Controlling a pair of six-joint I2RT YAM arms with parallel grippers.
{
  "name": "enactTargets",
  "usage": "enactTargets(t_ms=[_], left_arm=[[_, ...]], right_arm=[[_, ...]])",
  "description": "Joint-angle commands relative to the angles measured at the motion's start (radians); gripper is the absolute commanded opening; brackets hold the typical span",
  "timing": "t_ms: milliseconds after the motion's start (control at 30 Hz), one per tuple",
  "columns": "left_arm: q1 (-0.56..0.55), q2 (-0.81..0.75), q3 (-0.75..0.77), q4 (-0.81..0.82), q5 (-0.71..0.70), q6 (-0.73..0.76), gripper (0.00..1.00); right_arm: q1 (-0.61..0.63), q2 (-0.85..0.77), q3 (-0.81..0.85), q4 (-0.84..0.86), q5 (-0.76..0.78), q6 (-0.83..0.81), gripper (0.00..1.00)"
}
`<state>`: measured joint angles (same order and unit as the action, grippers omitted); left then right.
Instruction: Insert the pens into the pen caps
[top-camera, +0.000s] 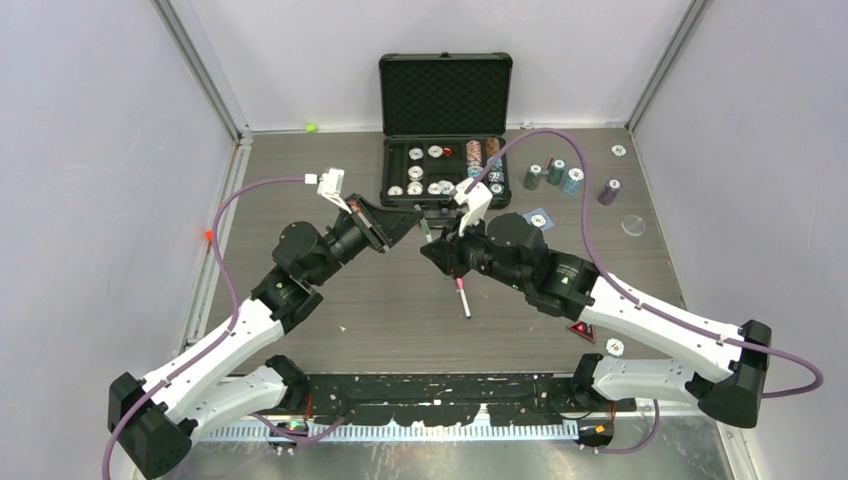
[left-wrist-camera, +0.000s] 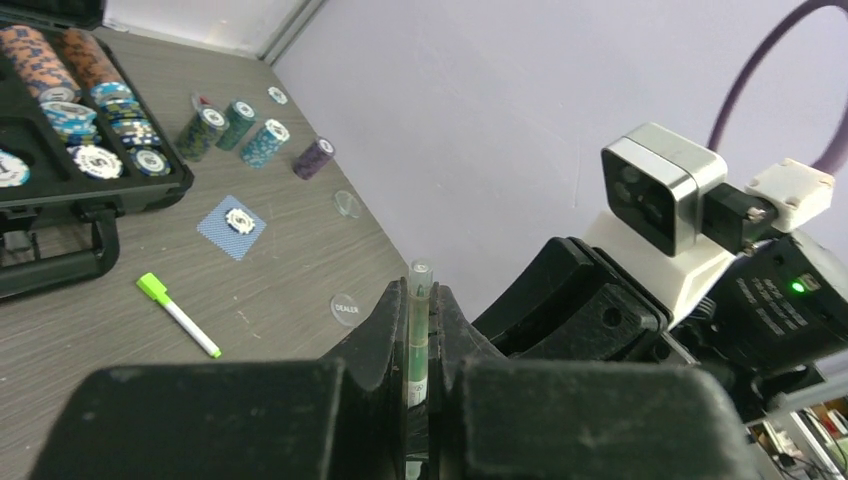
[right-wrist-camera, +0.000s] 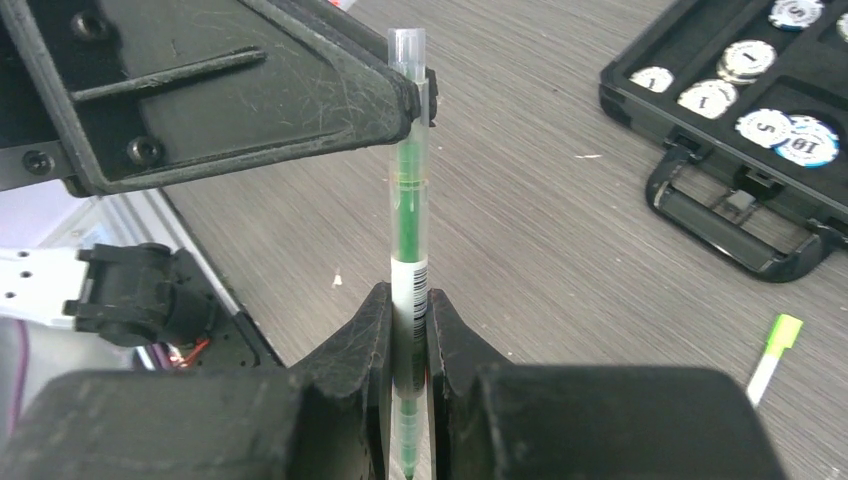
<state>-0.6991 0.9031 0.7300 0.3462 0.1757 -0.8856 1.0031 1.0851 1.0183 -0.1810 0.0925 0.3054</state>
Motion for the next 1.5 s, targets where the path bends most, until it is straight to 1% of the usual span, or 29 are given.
enactTargets(t_ms=[0, 167, 267, 333, 433, 567, 700, 833, 1000, 1200, 1467], left_arm=[[-0.011, 0.012, 0.008, -0.059, 0.011, -0.017, 0.00], [-0.012, 0.026, 0.029, -0.120, -0.047, -0.037, 0.00], [-0.011, 0.039, 0.061, -0.198, -0.090, -0.052, 0.00], [-0.011, 0.052, 0.080, -0.243, -0.108, -0.057, 0.00], [-0.013, 0.067, 0.094, -0.256, -0.106, -0.061, 0.00], [-0.013, 0.077, 0.088, -0.232, -0.079, -0.059, 0.00], [-0.013, 0.075, 0.063, -0.141, -0.009, -0.052, 0.00], [-0.013, 0.059, 0.045, -0.073, 0.066, -0.029, 0.00], [-0.013, 0.025, 0.012, 0.009, 0.156, -0.007, 0.00], [-0.013, 0.004, -0.022, 0.065, 0.243, 0.020, 0.00], [-0.013, -0.016, -0.025, 0.008, 0.238, 0.020, 0.00]], right_arm=[[-0.002, 0.044, 0.115, 0.013, 0.185, -0.049, 0.00], [0.000, 0.121, 0.217, -0.085, 0.321, -0.070, 0.00], [0.000, 0.172, 0.275, -0.140, 0.381, -0.093, 0.00], [0.000, 0.201, 0.303, -0.157, 0.399, -0.101, 0.00], [-0.001, 0.221, 0.329, -0.162, 0.384, -0.104, 0.00], [-0.002, 0.222, 0.334, -0.128, 0.307, -0.100, 0.00], [-0.008, 0.192, 0.323, -0.080, 0.149, -0.101, 0.00], [-0.023, 0.155, 0.305, -0.041, 0.027, -0.090, 0.00], [-0.048, 0.099, 0.255, 0.036, -0.148, -0.072, 0.00], [-0.078, 0.033, 0.197, 0.131, -0.334, -0.041, 0.00], [-0.079, -0.019, 0.203, 0.097, -0.308, -0.055, 0.00]])
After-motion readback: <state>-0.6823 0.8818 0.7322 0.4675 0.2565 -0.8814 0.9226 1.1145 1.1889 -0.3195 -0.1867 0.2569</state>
